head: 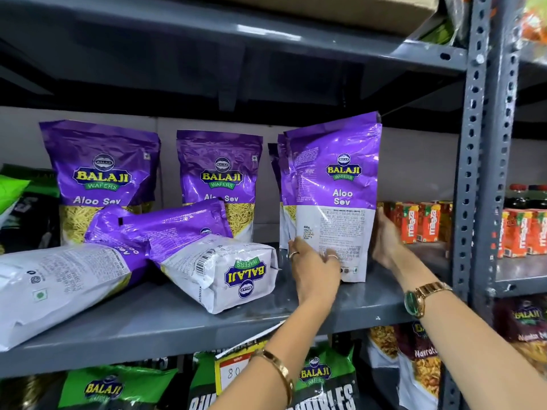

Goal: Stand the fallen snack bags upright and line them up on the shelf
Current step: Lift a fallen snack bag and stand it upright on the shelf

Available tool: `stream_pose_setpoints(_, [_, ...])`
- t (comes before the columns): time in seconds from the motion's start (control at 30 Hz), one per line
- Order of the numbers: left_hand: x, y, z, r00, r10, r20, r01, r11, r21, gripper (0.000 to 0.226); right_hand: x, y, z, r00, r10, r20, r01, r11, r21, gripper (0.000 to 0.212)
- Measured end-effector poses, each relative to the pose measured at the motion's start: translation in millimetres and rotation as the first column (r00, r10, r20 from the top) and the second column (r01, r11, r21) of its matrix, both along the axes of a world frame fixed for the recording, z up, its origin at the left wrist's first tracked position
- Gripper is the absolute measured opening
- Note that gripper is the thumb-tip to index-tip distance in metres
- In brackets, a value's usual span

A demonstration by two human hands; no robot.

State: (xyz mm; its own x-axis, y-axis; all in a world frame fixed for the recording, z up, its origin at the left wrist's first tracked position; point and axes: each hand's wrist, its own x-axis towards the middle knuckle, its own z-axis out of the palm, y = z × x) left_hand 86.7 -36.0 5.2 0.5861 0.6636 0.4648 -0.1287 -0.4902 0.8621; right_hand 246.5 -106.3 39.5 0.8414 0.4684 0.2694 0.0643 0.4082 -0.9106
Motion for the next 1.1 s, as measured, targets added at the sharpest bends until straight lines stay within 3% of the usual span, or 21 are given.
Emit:
stream_pose_setpoints(0.1, [-8.8, -5.2, 0.3, 0.98, 0.099, 0.172, -0.083, 0.992, -0.096, 0.032, -3.4, 8.1, -6.1, 1.0, -0.022, 0.015, 0.023, 0.996, -0.082, 0.047])
stream_pose_setpoints(0.2, [-8.2, -19.3, -4.4, 0.988, 0.038, 0.15, -0.03, 0.998, -0.053, 0.022, -3.3, 11.7, -10.8, 0.996, -0.011, 0.089, 0.03, 0.977, -0.211, 0.039])
stream_pose_setpoints(0.33, [4.3, -23.1, -5.9, 0.993, -0.118, -0.016, 0.117, 0.992, -0.039, 0.043, -3.8, 9.3, -13.9, 0.997, 0.06, 0.049, -0.05, 0.982, -0.183, 0.033])
stream_pose_setpoints(0.47, [8.9, -17.2, -1.7, 0.976, -0.219, 0.003, 0.216, 0.964, -0.152, 0.063, -6.4, 4.2, -13.7, 0.998, 0.053, 0.033, -0.047, 0.987, -0.155, 0.027])
stream_pose_setpoints(0.77, [12.7, 4.4, 13.9, 0.976, -0.212, 0.046, 0.212, 0.883, -0.419, 0.056, -7.6, -4.0, -13.5, 0.984, 0.049, 0.172, -0.005, 0.969, -0.246, 0.022])
stream_pose_setpoints(0.93, [17.4, 23.8, 17.2, 0.981, -0.187, 0.061, 0.194, 0.877, -0.439, 0.063, -9.3, -4.4, -17.6, 0.921, -0.094, 0.378, 0.181, 0.962, -0.202, 0.022])
stream_pose_setpoints(1.1, [16.9, 29.5, 17.8, 0.973, -0.182, 0.141, 0.228, 0.856, -0.464, 0.065, -5.0, -4.5, -21.9, 0.799, -0.281, 0.532, 0.409, 0.902, -0.139, 0.035])
